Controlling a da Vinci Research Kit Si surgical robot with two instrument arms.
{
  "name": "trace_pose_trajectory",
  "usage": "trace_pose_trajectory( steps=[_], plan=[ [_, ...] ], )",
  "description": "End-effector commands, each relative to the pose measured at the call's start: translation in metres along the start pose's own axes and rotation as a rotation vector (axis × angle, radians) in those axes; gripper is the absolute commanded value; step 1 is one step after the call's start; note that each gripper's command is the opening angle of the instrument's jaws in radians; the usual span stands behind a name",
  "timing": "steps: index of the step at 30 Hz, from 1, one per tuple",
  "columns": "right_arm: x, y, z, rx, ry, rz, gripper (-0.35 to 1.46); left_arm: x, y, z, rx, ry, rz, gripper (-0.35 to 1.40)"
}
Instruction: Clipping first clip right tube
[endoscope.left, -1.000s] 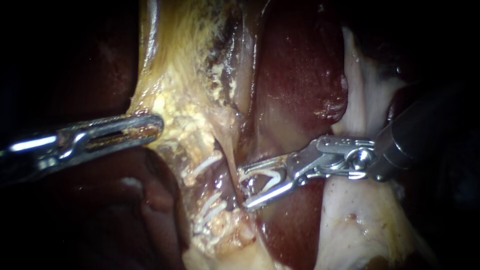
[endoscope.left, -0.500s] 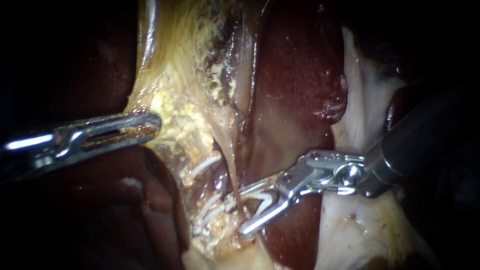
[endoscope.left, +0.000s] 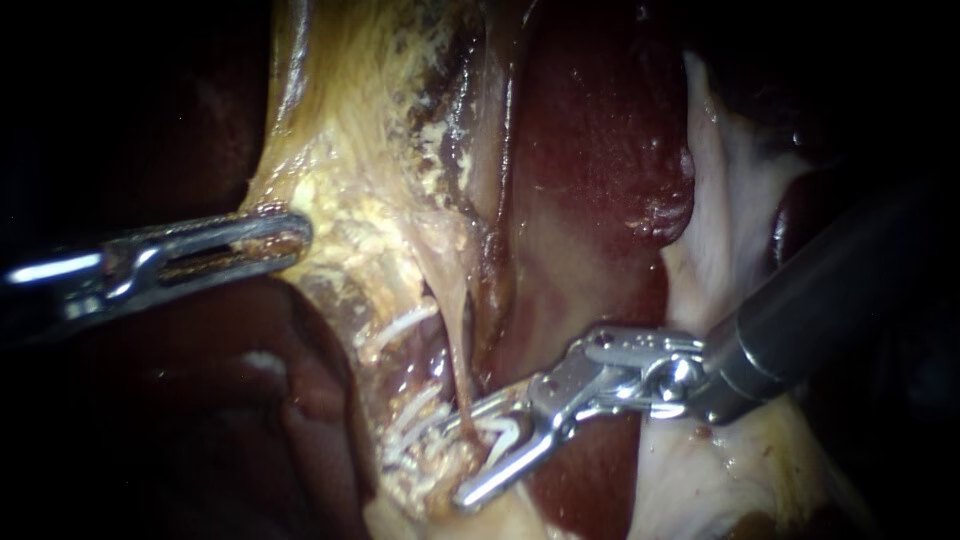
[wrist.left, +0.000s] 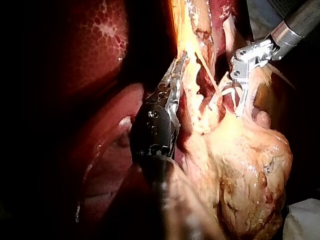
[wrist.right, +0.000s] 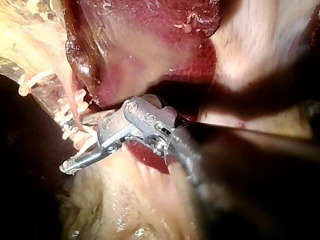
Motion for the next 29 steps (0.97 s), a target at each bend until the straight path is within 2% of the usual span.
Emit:
trace_pose_trajectory(
  steps=[1, 8, 9, 12, 18, 29],
  plan=[
    [0.0001, 0.0, 0.0001, 0.001, 0.006, 0.003, 0.49, -0.0001, 0.0001, -0.0001, 0.0, 0.0, -0.001, -0.35],
    [0.0005, 0.0001, -0.0002, 0.001, 0.009, 0.005, 0.34, -0.0003, 0.0002, -0.0002, -0.003, -0.004, -0.002, -0.35],
    [0.0004, 0.0003, -0.0005, -0.007, 0.013, 0.006, 0.2, -0.0003, 0.0002, -0.0002, -0.003, -0.004, -0.002, -0.35],
    [0.0002, 0.0008, -0.0018, -0.039, 0.031, 0.007, -0.35, -0.0003, 0.0002, -0.0002, -0.003, -0.004, -0.002, -0.35],
    [-0.0005, 0.0018, -0.0039, -0.063, 0.044, 0.009, -0.35, -0.0003, 0.0003, -0.0002, -0.003, -0.004, -0.002, -0.35],
    [-0.0004, 0.0012, -0.0033, -0.061, 0.042, 0.009, -0.35, -0.0004, 0.0004, -0.0002, -0.008, -0.006, -0.003, -0.35]
  ],
)
